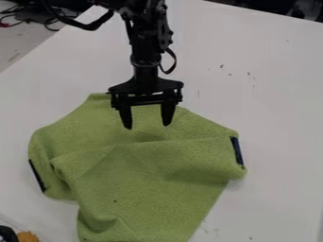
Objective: Unfold the cloth from bottom to top
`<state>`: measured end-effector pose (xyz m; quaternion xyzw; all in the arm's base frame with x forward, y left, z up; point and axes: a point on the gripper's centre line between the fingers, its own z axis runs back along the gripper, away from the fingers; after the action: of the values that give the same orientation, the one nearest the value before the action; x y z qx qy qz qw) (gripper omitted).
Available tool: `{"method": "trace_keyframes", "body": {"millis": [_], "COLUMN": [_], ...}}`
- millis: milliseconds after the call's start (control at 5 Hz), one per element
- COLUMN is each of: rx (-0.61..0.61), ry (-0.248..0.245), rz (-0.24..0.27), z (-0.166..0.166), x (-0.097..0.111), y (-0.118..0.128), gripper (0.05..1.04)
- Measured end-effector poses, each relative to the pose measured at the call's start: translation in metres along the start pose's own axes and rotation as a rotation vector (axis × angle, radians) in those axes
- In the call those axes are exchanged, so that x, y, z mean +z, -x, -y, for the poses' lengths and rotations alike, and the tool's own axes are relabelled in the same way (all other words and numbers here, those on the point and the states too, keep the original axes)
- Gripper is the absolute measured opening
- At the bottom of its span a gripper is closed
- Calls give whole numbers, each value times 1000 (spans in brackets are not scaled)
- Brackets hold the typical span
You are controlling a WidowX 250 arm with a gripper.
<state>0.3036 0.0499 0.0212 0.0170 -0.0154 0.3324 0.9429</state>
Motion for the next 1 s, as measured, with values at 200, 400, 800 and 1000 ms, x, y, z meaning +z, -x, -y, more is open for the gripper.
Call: {"method": "trace_keyframes", "body": {"millis": [200, 400, 800, 1000], "rx": [-17, -1, -13, -43], "ry": [8, 42, 47, 58], "rz": [-16, -39, -24, 2], "z": [1, 0, 4, 13], "x": [-10, -16, -18, -19], "y": [0, -1, -13, -28], "gripper": [1000, 1000, 1001, 1001]}}
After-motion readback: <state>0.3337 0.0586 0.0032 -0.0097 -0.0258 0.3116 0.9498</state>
